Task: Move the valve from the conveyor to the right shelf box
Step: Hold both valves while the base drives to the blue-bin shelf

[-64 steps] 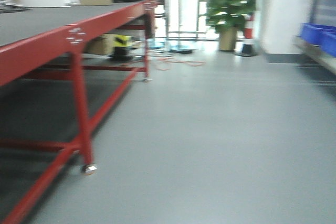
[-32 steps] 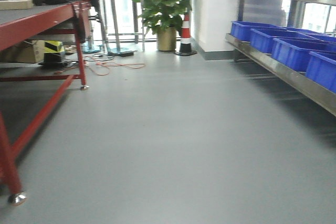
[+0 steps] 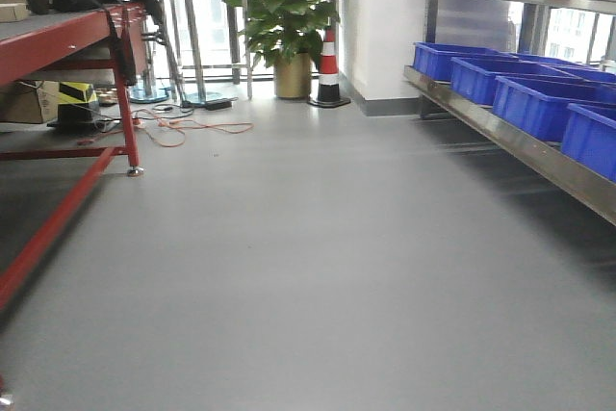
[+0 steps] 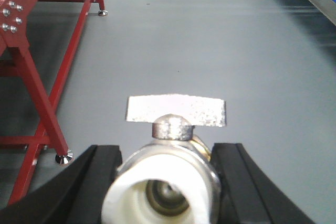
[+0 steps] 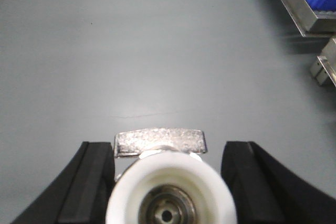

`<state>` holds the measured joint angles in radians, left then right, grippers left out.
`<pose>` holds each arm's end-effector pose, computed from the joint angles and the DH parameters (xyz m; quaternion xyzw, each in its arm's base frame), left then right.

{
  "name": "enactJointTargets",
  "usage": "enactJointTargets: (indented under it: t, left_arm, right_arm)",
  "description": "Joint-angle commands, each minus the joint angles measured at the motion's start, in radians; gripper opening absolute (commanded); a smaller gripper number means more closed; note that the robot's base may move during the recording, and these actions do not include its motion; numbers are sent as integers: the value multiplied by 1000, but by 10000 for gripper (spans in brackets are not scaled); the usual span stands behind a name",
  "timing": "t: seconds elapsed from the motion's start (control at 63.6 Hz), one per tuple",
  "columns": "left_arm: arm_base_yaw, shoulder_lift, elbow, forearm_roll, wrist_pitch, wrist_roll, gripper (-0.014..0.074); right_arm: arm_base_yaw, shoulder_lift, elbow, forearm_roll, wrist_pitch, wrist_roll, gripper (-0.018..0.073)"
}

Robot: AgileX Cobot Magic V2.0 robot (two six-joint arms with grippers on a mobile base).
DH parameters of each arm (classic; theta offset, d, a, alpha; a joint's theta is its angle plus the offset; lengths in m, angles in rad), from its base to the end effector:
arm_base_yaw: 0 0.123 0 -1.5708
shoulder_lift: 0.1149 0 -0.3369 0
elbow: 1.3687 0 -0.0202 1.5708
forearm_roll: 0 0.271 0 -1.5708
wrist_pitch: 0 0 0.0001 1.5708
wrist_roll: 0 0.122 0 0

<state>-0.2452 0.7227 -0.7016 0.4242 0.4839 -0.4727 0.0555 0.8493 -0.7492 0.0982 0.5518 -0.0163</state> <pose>0.1558 -0.0149 0.3668 0.0091 0.8260 -0.0152 0.5634 0.1816 0.0164 0.3514 -0.0072 0.8754 0.0521 0.4806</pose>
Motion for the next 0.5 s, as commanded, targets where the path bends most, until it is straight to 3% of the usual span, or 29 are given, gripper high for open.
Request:
enactJointTargets:
  t: [0.0, 0.487]
  left_arm:
    - [2, -7, -5, 7, -48, -9, -111]
    - [2, -7, -5, 7, -48, -9, -111]
  right_arm:
    - [-2, -12, -10, -6, -67, -3, -162]
    - [-2, -12, -10, -6, -67, -3, -162]
